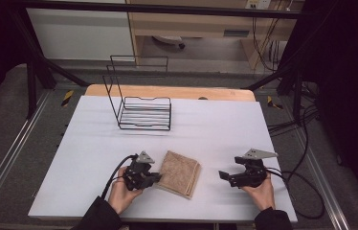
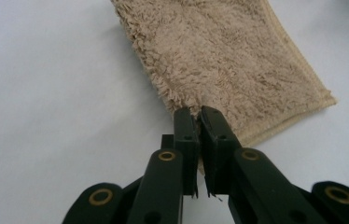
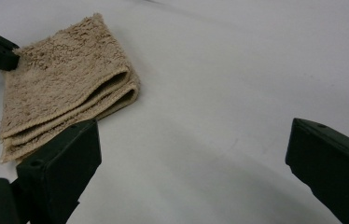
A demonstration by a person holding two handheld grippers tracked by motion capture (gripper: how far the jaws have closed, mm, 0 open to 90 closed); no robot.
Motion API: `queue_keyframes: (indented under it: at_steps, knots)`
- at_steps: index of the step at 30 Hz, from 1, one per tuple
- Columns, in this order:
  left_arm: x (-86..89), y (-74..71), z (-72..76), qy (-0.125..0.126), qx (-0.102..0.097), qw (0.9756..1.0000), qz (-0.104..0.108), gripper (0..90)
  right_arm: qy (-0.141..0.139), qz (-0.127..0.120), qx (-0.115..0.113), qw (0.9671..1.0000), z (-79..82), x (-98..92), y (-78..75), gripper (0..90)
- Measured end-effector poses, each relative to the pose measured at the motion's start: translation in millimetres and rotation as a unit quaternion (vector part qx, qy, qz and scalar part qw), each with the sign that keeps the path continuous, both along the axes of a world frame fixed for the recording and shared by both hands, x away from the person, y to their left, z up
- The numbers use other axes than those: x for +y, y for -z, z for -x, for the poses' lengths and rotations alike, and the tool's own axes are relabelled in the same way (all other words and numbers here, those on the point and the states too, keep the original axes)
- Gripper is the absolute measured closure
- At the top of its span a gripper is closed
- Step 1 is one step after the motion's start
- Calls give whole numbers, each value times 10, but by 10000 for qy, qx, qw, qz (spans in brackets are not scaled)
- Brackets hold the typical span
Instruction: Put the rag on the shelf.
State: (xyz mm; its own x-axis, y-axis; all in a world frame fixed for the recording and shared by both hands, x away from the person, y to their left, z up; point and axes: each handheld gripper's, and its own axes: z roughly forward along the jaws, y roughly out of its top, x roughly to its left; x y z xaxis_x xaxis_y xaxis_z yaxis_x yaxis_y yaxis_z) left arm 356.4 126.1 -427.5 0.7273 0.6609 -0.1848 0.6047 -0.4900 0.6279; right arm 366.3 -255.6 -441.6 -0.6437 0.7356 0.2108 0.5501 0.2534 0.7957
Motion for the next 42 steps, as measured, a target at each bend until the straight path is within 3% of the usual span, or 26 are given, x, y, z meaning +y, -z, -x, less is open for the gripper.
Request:
queue_keyframes:
  at_steps: [4, 8, 14, 18, 21, 22, 26, 31, 37, 39, 41, 42]
  knots:
    - [93, 32, 78, 0, 15, 10000, 3, 836, -70, -40, -3, 10000, 2, 136, -13, 69]
    - [105, 83, 117, -40, -106, 9999, 15, 789, -82, -57, -67, 9999, -26, 318, -40, 138]
    - [150, 69, 96, -52, -159, 9998, 99, 583, -205, -113, -170, 9996, -126, 639, -73, 325]
    - [219, 19, 85, -122, -336, 9993, 141, 459, -233, -149, -4, 9996, -194, 836, -53, 429]
    - [291, -7, 58, -173, -408, 9988, 200, 369, -263, -83, 74, 9996, -234, 919, -17, 457]
    - [335, -9, 36, -182, -409, 9987, 260, 343, -318, 69, 134, 9994, -264, 995, 28, 508]
    - [383, 2, 3, -245, -381, 9985, 305, 277, -391, 68, 228, 9990, -275, 1036, 76, 683]
    - [427, 3, -40, -326, -344, 9979, 438, 258, -314, 90, 230, 9992, -213, 972, -27, 894]
    - [461, -18, -92, -416, -315, 9966, 630, 247, -234, 84, 336, 9991, -196, 861, -152, 900]
    - [469, -23, -108, -444, -336, 9964, 645, 244, -234, 57, 324, 9992, -204, 887, -121, 786]
    - [470, -23, -112, -452, -344, 9962, 661, 243, -211, 26, 331, 9992, -221, 911, -93, 752]
    - [475, -23, -116, -456, -356, 9961, 659, 238, -198, -29, 297, 9994, -263, 965, -26, 656]
